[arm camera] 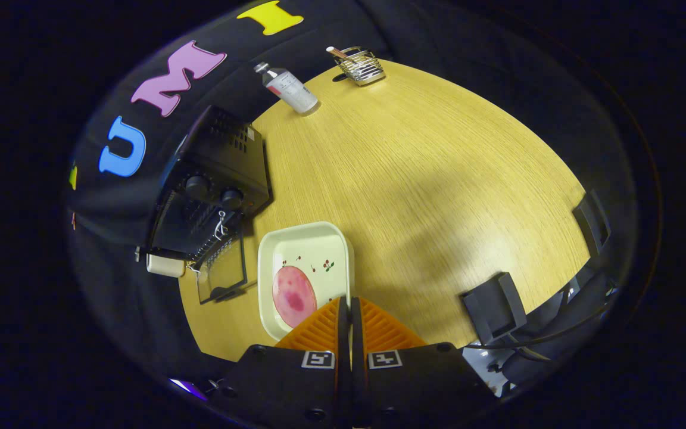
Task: Open the toaster oven, put the food inside, and close the toaster oven door.
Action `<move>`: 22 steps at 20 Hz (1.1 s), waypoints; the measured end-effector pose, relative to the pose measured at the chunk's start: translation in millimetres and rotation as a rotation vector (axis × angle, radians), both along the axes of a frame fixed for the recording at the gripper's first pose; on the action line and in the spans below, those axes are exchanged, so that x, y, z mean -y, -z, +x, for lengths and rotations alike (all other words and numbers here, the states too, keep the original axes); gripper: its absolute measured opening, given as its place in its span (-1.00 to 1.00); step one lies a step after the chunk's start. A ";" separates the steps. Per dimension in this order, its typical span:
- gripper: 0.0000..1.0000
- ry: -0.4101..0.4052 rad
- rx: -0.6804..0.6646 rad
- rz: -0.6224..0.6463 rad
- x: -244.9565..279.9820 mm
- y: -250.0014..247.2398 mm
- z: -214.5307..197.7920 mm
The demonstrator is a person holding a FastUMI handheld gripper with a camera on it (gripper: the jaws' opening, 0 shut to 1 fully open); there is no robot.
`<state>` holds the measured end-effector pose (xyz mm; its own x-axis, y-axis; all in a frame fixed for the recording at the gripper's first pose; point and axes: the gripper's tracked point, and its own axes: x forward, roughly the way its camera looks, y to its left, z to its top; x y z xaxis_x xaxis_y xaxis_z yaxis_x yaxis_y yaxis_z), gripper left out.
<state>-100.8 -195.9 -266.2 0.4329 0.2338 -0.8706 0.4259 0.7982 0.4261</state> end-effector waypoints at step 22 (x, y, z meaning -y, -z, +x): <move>-0.89 0.122 0.165 0.179 -206.8 -34.4 92.6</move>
